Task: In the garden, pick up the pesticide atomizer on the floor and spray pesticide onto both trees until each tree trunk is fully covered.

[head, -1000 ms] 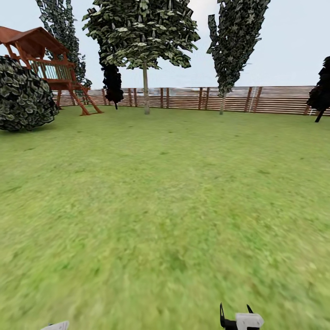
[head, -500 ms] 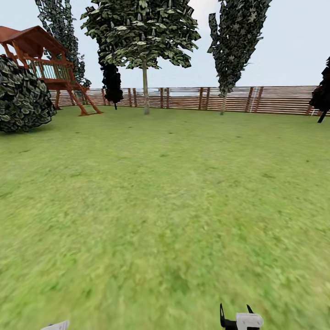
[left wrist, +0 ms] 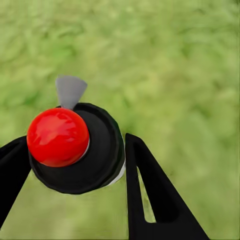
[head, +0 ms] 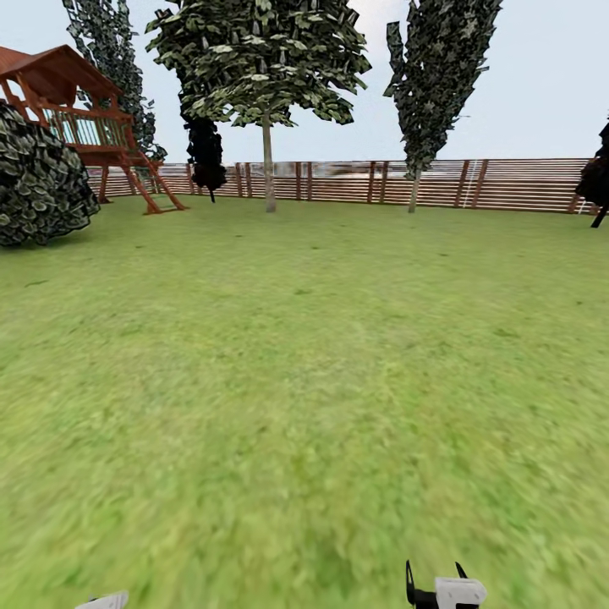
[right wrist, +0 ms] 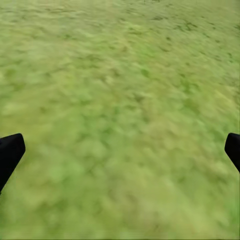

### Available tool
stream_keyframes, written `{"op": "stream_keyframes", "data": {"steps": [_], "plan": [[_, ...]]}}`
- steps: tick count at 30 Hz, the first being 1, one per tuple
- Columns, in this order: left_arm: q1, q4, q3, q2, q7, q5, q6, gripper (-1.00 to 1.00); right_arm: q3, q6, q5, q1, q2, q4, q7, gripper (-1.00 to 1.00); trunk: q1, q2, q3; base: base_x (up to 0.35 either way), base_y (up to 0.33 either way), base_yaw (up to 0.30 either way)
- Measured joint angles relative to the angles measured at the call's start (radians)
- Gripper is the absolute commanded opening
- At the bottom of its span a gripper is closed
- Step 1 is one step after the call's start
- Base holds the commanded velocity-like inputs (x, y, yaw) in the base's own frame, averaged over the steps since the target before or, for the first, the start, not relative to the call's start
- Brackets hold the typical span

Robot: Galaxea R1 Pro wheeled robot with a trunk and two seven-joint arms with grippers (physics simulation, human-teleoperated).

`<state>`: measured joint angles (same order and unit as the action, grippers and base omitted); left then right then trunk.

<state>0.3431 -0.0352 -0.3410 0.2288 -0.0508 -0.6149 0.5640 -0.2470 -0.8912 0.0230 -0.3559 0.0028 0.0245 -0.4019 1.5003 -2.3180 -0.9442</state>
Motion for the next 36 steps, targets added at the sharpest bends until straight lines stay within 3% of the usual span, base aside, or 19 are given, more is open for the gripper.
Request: {"op": "stream_keyframes", "data": {"steps": [36], "plan": [[-0.001,0.0,0.0,-0.001,0.0,0.0,-0.001,-1.0,0.0,0.0,0.0,0.0,0.0,0.0,0.0,1.0,0.0,0.0,0.0,0.337,0.0,0.0]]}}
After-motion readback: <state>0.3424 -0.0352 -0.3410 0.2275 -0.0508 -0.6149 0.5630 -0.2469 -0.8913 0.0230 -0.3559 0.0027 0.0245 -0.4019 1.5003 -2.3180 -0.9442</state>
